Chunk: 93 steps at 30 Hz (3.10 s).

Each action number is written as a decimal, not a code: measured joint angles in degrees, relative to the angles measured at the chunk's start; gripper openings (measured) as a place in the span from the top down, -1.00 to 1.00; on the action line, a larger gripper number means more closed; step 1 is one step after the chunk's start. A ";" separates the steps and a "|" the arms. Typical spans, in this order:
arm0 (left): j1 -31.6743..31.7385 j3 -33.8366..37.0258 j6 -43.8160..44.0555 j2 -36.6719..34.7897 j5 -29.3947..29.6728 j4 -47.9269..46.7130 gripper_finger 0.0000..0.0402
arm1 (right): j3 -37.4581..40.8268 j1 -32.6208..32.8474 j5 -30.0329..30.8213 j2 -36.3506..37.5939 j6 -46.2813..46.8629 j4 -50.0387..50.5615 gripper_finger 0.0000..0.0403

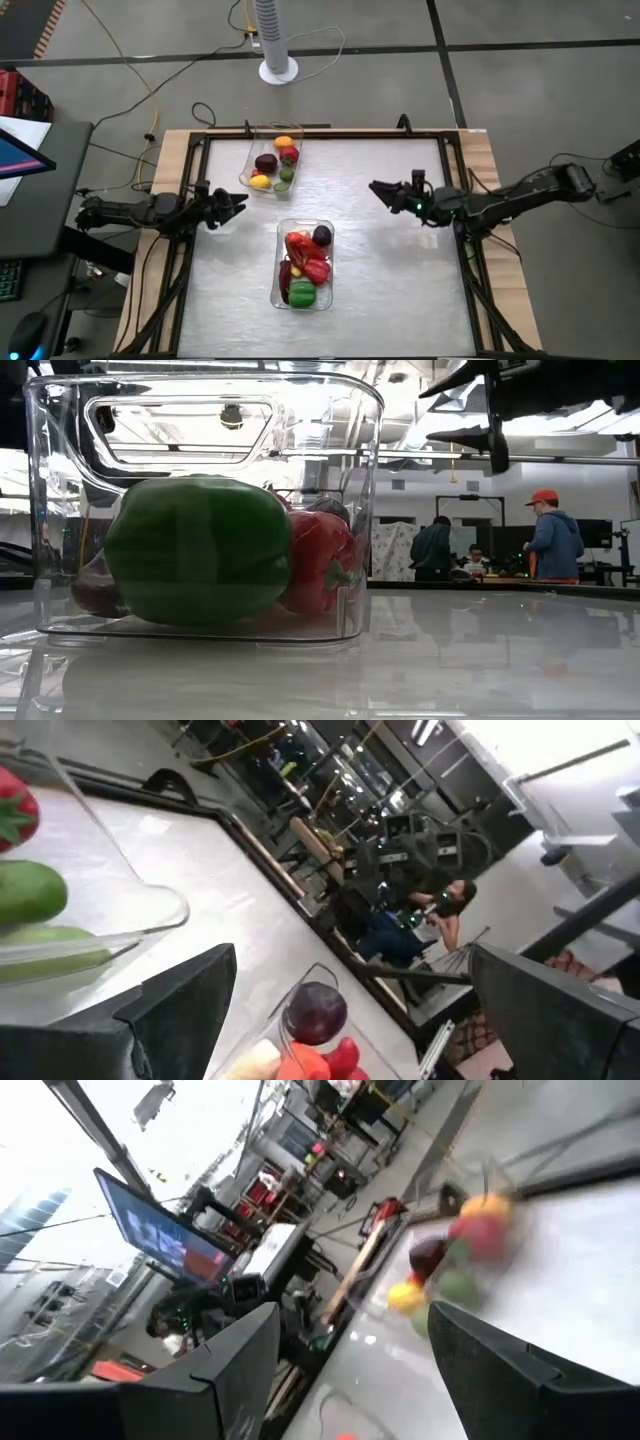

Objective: Sort produce into baskets
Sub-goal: Return to Home Position

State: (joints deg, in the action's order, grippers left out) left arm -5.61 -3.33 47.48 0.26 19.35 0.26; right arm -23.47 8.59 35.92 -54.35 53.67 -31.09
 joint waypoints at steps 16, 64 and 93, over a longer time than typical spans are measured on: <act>0.04 -0.83 -2.26 4.96 6.96 -8.39 -0.93 | 1.36 4.28 -3.81 -9.39 -0.93 -9.39 -0.39; 0.04 -0.81 -11.26 6.13 7.81 -8.50 -0.93 | 1.35 -6.46 -16.23 49.50 -33.43 38.46 -0.10; 0.04 -0.76 -11.28 6.11 7.79 -8.49 -0.93 | 23.00 -6.38 -27.09 54.17 -39.72 14.02 -0.10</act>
State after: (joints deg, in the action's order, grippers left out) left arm -5.56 -4.10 36.21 6.37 27.14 -8.23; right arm -0.47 2.21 8.84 -0.19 13.95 -17.07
